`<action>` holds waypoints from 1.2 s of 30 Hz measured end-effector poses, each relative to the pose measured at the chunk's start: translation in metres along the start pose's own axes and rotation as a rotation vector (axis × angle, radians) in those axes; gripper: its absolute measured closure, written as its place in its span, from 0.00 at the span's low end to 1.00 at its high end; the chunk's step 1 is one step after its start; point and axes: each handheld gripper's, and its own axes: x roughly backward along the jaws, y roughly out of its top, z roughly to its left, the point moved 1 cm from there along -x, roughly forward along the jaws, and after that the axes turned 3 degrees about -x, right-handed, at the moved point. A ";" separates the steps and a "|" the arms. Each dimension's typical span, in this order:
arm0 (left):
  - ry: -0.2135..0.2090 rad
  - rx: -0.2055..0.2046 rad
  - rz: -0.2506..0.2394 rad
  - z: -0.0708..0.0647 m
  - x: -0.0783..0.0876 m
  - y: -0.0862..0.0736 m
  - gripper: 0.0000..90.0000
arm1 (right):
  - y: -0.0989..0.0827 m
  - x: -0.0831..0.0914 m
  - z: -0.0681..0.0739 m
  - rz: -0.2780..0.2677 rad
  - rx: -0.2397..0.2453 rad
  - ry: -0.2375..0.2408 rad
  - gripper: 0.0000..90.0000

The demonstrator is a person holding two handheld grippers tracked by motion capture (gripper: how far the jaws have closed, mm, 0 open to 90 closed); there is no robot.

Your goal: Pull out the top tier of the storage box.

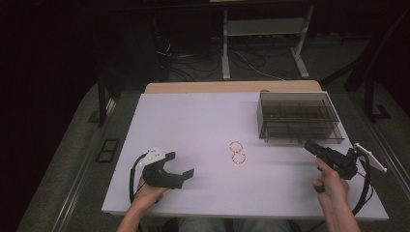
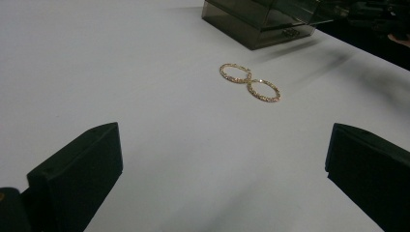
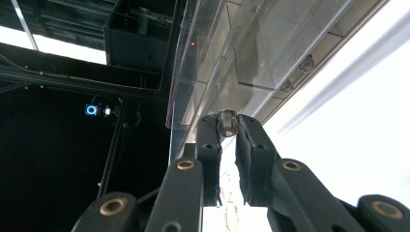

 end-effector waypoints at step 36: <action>-0.004 -0.004 0.009 0.000 -0.001 0.000 0.00 | -0.010 0.012 -0.007 0.000 -0.008 0.007 0.88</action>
